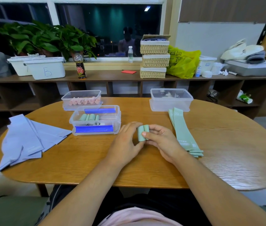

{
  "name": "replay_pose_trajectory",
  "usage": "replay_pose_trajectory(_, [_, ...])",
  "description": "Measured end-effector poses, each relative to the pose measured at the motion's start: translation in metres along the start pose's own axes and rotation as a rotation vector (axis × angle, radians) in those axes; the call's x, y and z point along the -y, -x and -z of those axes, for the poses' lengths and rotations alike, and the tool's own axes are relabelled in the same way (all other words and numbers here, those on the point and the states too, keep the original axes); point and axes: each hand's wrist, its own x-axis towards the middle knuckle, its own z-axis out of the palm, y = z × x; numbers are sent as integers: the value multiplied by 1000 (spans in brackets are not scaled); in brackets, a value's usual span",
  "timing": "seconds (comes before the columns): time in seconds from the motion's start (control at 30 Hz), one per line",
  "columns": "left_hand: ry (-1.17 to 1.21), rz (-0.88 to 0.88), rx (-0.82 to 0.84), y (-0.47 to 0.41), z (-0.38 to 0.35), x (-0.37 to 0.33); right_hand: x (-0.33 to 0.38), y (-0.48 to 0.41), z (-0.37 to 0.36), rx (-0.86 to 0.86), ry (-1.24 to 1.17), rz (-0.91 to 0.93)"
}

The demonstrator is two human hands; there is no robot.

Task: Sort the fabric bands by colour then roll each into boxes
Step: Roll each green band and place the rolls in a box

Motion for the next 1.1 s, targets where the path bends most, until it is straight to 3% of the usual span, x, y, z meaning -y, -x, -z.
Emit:
replay_pose_trajectory(0.57, [-236, -95, -8, 5, 37, 32, 14, -4, -19, -25, 69, 1])
replay_pose_trajectory(0.9, [-395, 207, -125, 16, 118, 107, 59, -49, -84, 8, 109, -20])
replay_pose_trajectory(1.1, [-373, 256, -140, 15, 117, 113, 68, -107, -137, -58, 273, -71])
